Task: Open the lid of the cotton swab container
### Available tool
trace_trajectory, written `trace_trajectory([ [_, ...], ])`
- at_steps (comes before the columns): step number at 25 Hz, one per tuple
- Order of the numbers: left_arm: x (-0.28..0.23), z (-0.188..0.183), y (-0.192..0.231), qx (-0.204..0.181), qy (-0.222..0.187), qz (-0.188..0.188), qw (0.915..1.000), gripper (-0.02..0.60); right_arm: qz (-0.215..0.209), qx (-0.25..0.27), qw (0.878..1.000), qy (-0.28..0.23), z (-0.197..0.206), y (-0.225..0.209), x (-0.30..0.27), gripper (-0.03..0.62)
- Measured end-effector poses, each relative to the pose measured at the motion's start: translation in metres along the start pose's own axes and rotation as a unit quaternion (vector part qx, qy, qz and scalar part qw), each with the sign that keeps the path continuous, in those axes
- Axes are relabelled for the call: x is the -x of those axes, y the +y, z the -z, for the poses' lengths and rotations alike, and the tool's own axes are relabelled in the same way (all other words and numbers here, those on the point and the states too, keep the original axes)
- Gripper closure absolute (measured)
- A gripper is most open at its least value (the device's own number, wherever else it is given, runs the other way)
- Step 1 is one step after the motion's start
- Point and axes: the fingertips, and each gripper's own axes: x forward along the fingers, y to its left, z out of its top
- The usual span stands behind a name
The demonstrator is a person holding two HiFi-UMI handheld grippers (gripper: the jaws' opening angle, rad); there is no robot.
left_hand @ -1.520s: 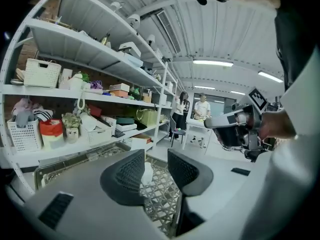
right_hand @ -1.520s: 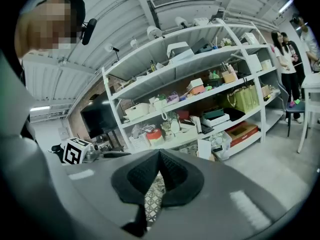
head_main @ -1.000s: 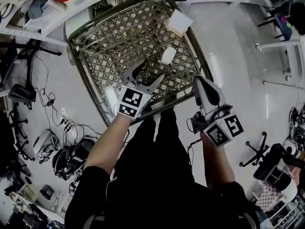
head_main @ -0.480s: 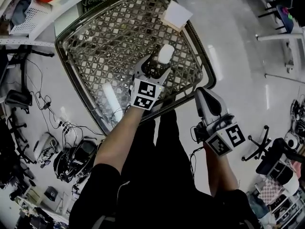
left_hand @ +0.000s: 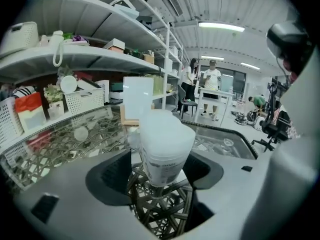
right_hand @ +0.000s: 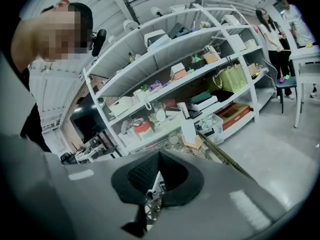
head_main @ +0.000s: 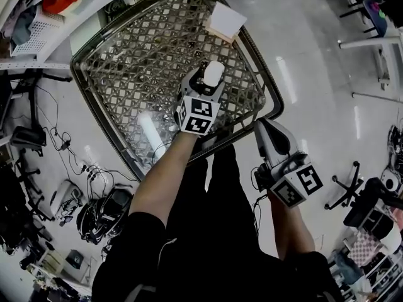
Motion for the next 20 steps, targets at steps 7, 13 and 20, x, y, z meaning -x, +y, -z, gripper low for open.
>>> trace_trajectory([
  [7, -0.003, 0.008, 0.002, -0.05, 0.016, -0.016, 0.9985, 0.383, 0.0, -0.006, 1.0, -0.009, -0.008, 0.002, 0.005, 0.585],
  [13, 0.013, 0.001, -0.005, -0.033, 0.01, 0.024, 0.9991, 0.385, -0.002, 0.004, 1.0, -0.008, -0.012, 0.013, 0.011, 0.585],
  [20, 0.068, -0.046, 0.005, -0.047, -0.029, 0.051, 0.9971, 0.385, -0.015, 0.036, 0.999, -0.012, -0.032, 0.041, 0.014, 0.585],
])
